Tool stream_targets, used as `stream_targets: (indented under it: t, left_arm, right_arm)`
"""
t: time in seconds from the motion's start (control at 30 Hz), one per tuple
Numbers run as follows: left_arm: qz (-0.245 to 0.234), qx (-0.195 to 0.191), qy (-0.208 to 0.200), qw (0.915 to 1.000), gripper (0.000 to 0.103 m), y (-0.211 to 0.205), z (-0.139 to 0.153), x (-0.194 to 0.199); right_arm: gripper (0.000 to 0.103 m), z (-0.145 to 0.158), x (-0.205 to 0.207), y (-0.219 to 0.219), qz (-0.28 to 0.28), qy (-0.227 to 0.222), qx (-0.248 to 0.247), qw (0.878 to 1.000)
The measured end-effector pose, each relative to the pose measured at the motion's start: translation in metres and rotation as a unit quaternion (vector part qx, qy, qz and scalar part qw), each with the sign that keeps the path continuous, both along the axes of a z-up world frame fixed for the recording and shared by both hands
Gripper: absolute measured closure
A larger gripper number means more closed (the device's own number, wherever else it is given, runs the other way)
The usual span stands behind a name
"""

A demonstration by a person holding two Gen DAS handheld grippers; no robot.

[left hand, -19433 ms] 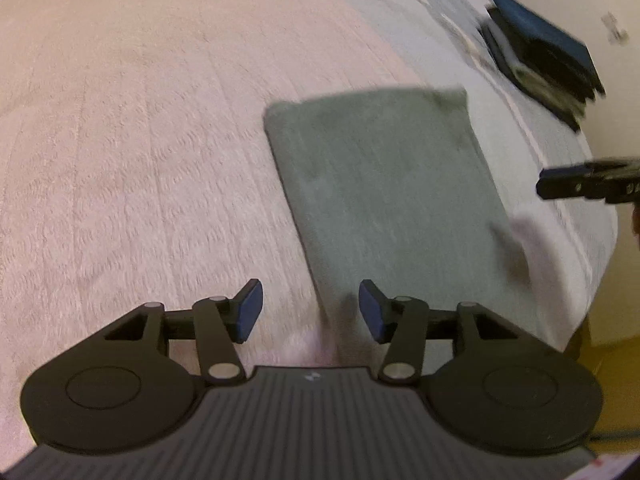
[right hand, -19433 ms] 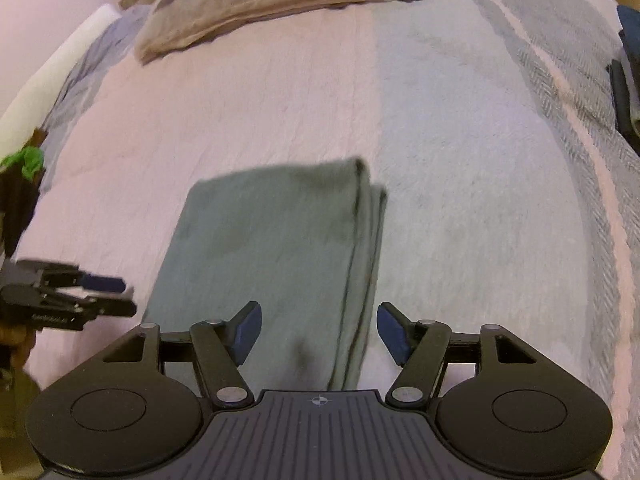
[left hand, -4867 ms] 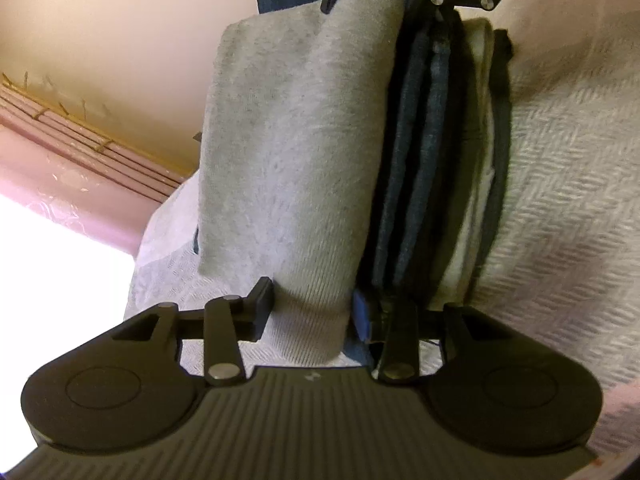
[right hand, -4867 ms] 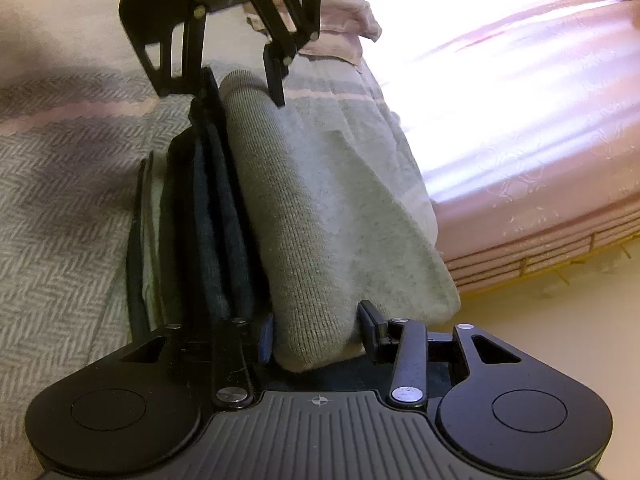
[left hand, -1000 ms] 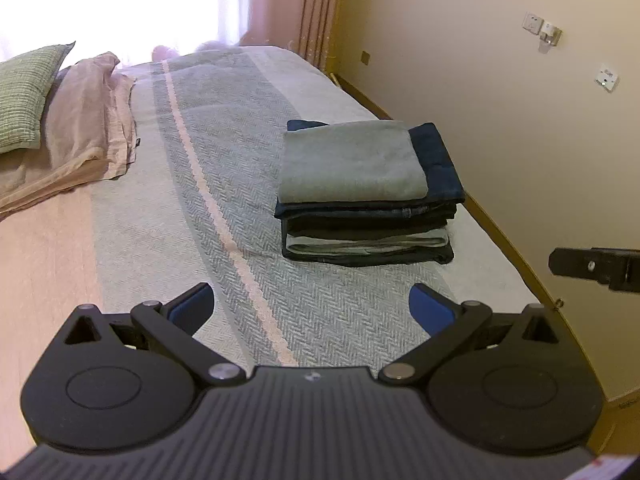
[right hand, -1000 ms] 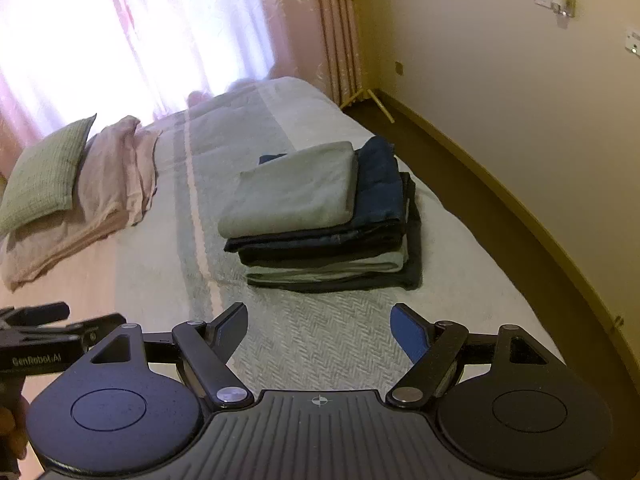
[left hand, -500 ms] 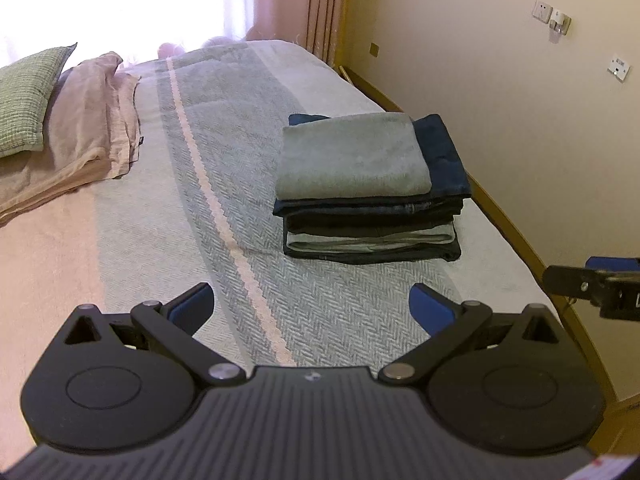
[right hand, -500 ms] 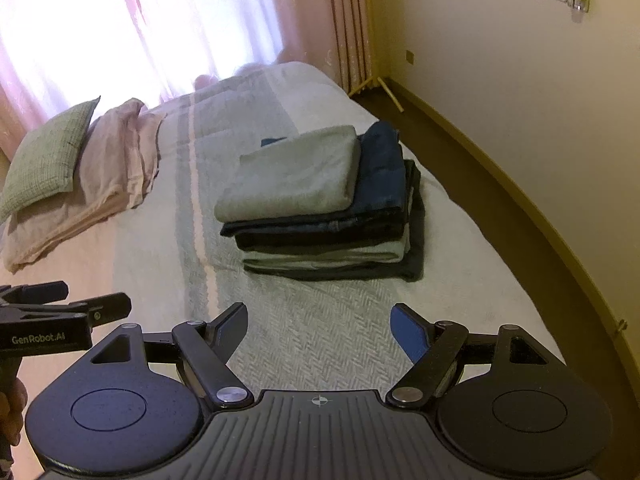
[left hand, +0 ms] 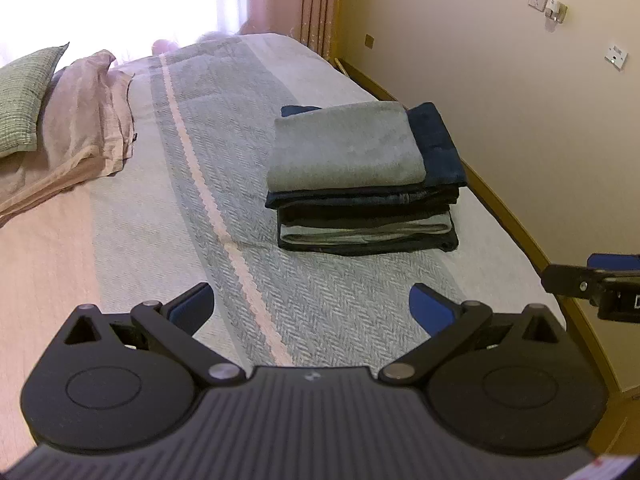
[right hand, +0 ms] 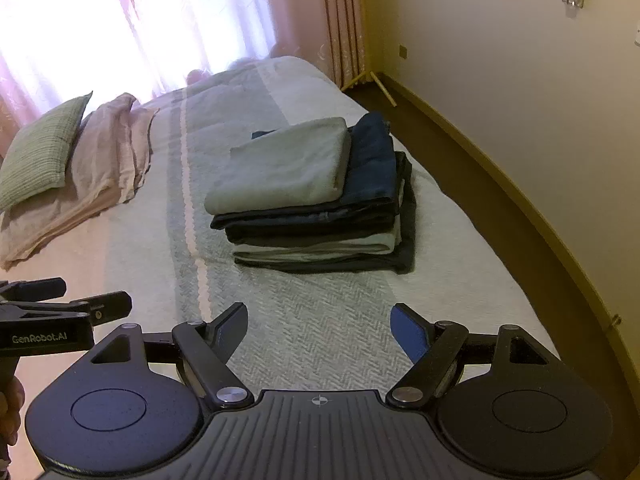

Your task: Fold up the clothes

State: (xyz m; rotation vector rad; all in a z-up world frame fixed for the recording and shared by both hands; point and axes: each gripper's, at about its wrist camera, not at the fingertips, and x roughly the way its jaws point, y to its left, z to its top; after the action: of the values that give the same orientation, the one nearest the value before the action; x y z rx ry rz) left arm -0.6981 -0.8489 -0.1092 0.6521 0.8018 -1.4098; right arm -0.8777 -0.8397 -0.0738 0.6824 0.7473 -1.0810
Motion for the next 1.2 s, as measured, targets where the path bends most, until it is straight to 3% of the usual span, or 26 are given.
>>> stream_targets:
  t: [1.2]
  left_arm:
    - [-0.022,-0.006,0.003,0.9997,0.001,0.01,0.004,-0.013]
  right_arm:
    - [0.027,0.003,0.003,0.017,-0.003,0.005,-0.004,1.0]
